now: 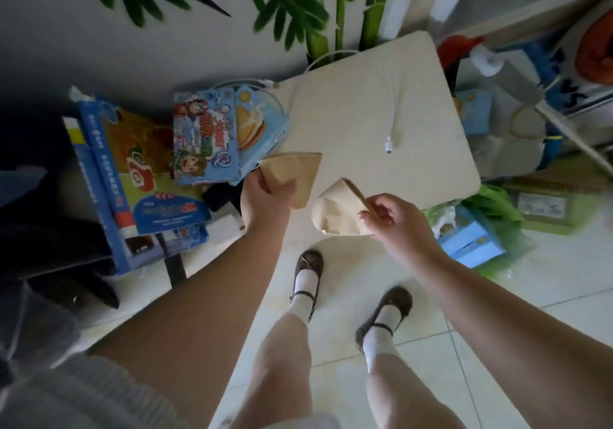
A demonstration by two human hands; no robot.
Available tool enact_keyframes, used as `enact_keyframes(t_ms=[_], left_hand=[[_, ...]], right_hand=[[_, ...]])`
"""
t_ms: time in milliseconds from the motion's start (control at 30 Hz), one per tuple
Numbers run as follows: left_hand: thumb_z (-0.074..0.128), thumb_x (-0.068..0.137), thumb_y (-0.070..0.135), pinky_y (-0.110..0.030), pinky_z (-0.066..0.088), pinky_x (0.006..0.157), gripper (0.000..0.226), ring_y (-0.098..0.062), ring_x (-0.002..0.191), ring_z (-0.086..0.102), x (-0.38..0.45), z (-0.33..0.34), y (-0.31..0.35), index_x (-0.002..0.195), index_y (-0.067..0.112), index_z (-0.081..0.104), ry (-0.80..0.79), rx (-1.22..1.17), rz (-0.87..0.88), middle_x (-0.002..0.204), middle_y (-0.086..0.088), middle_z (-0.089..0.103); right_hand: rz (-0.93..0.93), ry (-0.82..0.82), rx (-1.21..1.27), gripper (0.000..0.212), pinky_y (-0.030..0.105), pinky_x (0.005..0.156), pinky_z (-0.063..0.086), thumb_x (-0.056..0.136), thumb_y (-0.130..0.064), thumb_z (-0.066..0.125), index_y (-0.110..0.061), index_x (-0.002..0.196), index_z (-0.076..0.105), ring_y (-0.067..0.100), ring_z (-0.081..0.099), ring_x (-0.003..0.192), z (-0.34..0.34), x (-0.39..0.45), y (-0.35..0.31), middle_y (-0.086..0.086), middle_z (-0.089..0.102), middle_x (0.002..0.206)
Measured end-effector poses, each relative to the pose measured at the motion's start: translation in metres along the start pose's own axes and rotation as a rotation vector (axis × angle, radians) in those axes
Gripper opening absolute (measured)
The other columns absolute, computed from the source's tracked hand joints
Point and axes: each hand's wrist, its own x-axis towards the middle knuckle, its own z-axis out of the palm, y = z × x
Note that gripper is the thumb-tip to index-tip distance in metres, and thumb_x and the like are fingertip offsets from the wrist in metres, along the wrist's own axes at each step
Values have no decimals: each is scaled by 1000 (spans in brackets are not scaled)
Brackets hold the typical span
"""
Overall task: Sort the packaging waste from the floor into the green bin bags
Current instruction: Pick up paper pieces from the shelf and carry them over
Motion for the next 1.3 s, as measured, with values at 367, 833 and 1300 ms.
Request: enact_keyframes(t_ms=[367,833,1300], left_hand=[[69,80,20,-18,36,51,27,-6,68,52,-183,-95,-59,100,13,53,240,-351,-244,81,4,57],[67,80,7,-5,40,48,22,-7,67,54,-371,-260,-198,100,0,60,730,-869,-379,82,-4,63],[64,85,26,-41,50,86,8,-22,87,61,-442,-469,-418,85,18,62,981,-1175,-521,88,-5,66]], right_hand=[[-338,-156,-386,13,22,60,41,82,-27,65,-25,95,66,12,60,76,-52,-131,-53,-12,63,77],[-654,-554,-651,12,25,72,43,83,-24,66,-26,94,62,14,59,84,75,-310,-152,-9,63,85],[-800,-761,-821,12,24,75,45,82,-22,67,-25,93,63,15,62,86,332,-484,-221,-6,65,87]])
